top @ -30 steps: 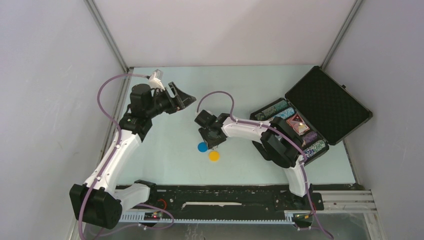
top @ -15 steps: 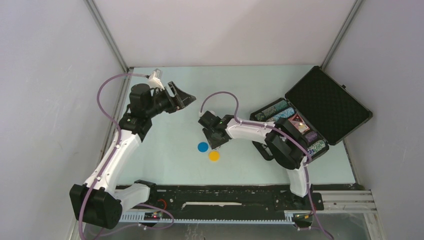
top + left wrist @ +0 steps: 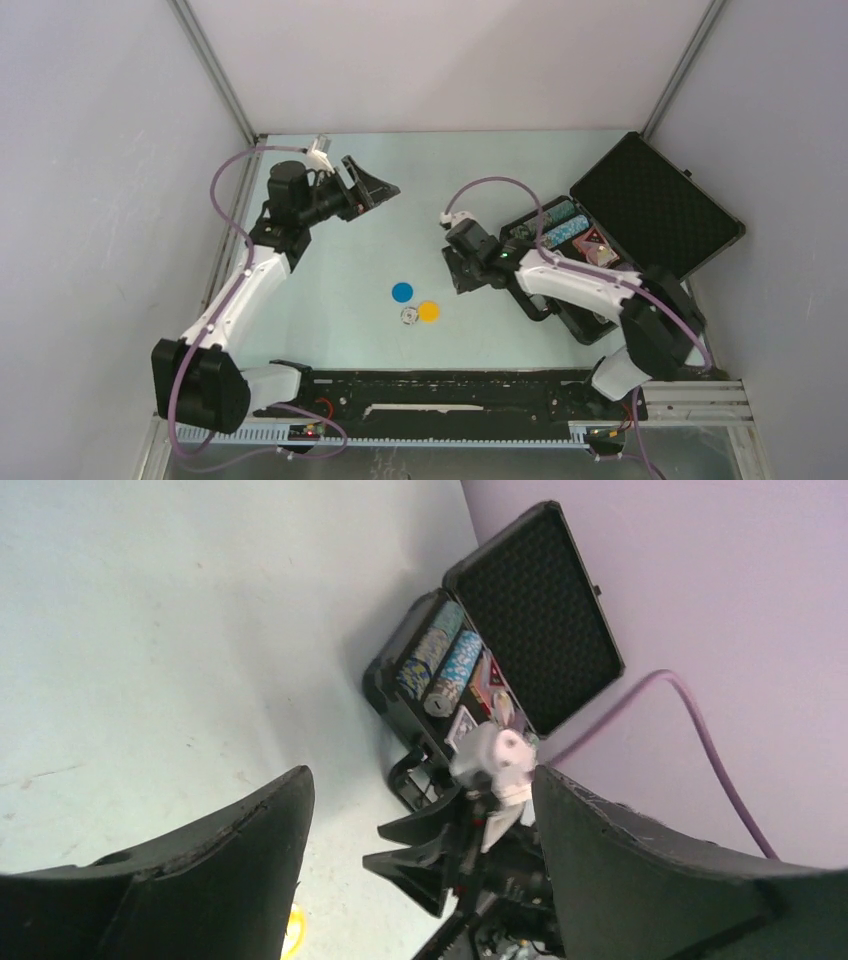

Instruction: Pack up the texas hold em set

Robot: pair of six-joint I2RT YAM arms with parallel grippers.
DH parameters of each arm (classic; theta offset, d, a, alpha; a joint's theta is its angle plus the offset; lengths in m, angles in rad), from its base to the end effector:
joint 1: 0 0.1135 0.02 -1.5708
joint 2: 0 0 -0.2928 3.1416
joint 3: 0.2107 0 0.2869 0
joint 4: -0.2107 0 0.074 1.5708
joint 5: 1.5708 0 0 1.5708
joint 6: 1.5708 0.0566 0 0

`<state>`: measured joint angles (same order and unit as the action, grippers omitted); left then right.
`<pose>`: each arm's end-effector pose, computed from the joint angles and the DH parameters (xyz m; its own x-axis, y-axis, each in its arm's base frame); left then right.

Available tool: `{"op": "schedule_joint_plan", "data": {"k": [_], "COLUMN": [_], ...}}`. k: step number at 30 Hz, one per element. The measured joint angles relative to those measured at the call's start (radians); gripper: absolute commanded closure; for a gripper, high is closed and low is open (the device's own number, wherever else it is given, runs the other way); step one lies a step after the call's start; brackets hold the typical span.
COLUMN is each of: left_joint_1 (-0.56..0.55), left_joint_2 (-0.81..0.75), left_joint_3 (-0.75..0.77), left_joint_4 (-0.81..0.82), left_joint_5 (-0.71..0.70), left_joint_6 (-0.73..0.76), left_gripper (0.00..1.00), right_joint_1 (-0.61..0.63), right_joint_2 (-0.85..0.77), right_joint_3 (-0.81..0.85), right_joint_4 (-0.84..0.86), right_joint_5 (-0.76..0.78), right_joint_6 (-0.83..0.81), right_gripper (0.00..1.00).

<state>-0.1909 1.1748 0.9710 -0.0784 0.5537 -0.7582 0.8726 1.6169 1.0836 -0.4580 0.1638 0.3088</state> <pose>0.3000 -0.0883 0.3516 -0.6505 -0.4700 -0.5967 0.2892 0.5731 -0.7667 0.2492 0.2826 0.2064 -0.7247 -0.3971 -0.5632 -0.5018 0.8642 0.0364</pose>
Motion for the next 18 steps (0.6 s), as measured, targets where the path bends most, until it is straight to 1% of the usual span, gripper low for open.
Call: {"op": "schedule_joint_plan", "data": {"k": [3, 4, 6, 8, 11, 13, 16, 18], "left_joint_1": [0.000, 0.000, 0.000, 0.000, 0.003, 0.009, 0.028, 0.048], "left_joint_2": [0.051, 0.059, 0.063, 0.061, 0.046, 0.028, -0.011, -0.039], "left_joint_3": [-0.019, -0.029, -0.043, -0.043, -0.043, -0.043, -0.043, -0.043], "left_joint_4": [0.055, 0.063, 0.069, 0.071, 0.067, 0.053, 0.025, 0.014], "left_joint_5": [0.041, 0.051, 0.056, 0.053, 0.038, 0.015, -0.028, -0.049], "left_joint_6": [-0.050, -0.063, -0.080, -0.082, -0.080, -0.077, -0.069, -0.069], "left_gripper": [0.15, 0.15, 0.14, 0.14, 0.14, 0.14, 0.12, 0.10], "right_joint_1": [-0.048, -0.066, -0.094, -0.101, -0.038, 0.024, 0.093, 0.130], "right_joint_2": [-0.109, -0.127, -0.138, -0.128, -0.077, -0.010, 0.078, 0.123], "right_joint_3": [-0.071, -0.081, -0.085, -0.085, -0.071, -0.027, 0.037, 0.071], "right_joint_4": [0.035, 0.039, 0.051, 0.070, 0.090, 0.091, 0.101, 0.117], "right_joint_5": [-0.031, -0.044, -0.069, -0.079, -0.113, -0.145, -0.175, -0.198], "right_joint_6": [-0.004, -0.004, -0.002, 0.003, 0.004, -0.002, -0.036, -0.087], "right_gripper": [0.44, 0.39, 0.28, 0.21, 0.19, 0.17, 0.17, 0.17]}}
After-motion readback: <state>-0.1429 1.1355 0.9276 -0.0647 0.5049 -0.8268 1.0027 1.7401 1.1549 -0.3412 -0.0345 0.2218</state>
